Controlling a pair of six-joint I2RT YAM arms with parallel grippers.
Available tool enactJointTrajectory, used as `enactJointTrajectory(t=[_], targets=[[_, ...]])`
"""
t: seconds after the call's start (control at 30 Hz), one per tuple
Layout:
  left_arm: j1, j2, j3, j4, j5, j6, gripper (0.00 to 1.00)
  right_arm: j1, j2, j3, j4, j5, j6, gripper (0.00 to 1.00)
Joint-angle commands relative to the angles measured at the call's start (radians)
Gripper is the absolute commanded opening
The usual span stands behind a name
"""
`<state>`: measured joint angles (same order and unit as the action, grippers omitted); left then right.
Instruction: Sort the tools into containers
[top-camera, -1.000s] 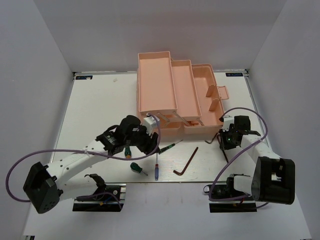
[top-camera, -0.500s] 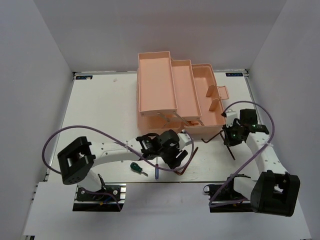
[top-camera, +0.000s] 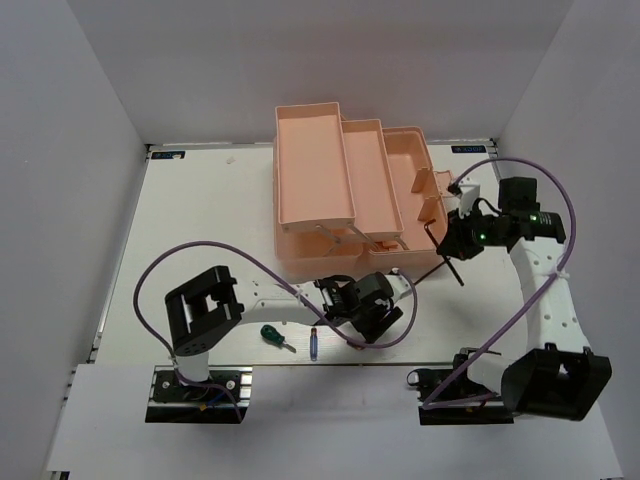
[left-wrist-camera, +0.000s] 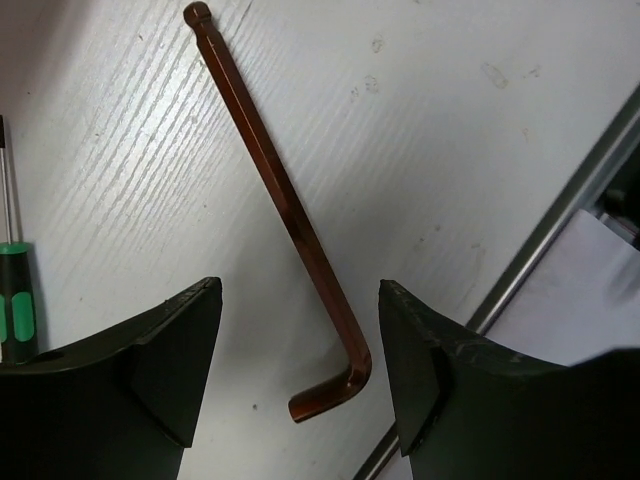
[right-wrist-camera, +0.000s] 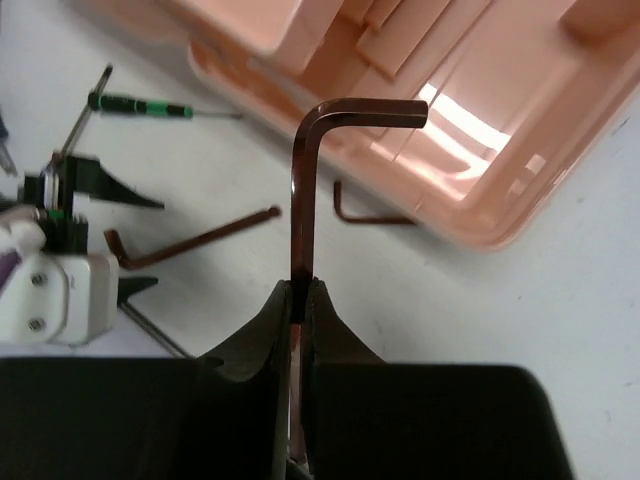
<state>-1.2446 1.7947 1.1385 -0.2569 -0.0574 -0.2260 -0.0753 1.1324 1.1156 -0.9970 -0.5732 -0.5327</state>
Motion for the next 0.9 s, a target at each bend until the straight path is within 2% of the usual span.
enactJointTrajectory(t=[0.0,0.07,0.17,0.23,0.27,0.3,0.4,0.43,0.47,0.53,0.63,0.7,0.73,0.8,0.83,0.87], targets=[[-0.01,0.018,0.041,0.001,-0.051,-0.033,0.74,0.008,0.099,0.085,0.142,-0.005,0.135,0.0],[-0.01,0.07,0.078,-0.017,-0.076,-0.042,0.74,0.015,0.195,0.157,0.221,0.036,0.221,0.0],[-0.01,0.123,0.128,-0.047,-0.122,-0.065,0.73,0.037,0.372,0.278,0.236,0.035,0.283,0.0],[-0.01,0.155,0.138,-0.061,-0.122,-0.075,0.7,0.055,0.433,0.335,0.277,0.055,0.35,0.01],[-0.01,0.166,0.147,-0.061,-0.131,-0.084,0.69,0.065,0.457,0.342,0.319,0.056,0.362,0.16],[-0.01,0.175,0.147,-0.073,-0.131,-0.093,0.67,0.074,0.469,0.358,0.334,0.071,0.381,0.44],[-0.01,0.203,0.17,-0.105,-0.144,-0.107,0.56,0.074,0.483,0.345,0.357,0.059,0.407,0.76],[-0.019,0.218,0.182,-0.117,-0.16,-0.121,0.49,0.074,0.475,0.32,0.366,0.061,0.41,0.8],[-0.019,0.233,0.194,-0.14,-0.17,-0.121,0.46,0.074,0.443,0.288,0.385,0.068,0.405,0.91],[-0.029,0.247,0.22,-0.171,-0.183,-0.121,0.36,0.074,0.414,0.235,0.415,0.097,0.407,0.91],[-0.038,0.285,0.27,-0.261,-0.215,-0.121,0.27,0.068,0.327,0.129,0.458,0.264,0.444,0.91],[-0.047,0.311,0.299,-0.297,-0.225,-0.121,0.22,0.055,0.261,0.067,0.492,0.288,0.45,0.91],[-0.047,0.312,0.299,-0.327,-0.225,-0.121,0.19,0.045,0.25,0.038,0.491,0.308,0.454,0.87],[-0.058,0.322,0.308,-0.337,-0.239,-0.121,0.1,0.025,0.213,0.001,0.483,0.326,0.467,0.65],[-0.058,0.313,0.308,-0.337,-0.239,-0.121,0.07,0.019,0.208,-0.017,0.468,0.352,0.487,0.4],[-0.058,0.302,0.308,-0.337,-0.225,-0.121,0.02,0.011,0.192,-0.026,0.456,0.355,0.488,0.26]])
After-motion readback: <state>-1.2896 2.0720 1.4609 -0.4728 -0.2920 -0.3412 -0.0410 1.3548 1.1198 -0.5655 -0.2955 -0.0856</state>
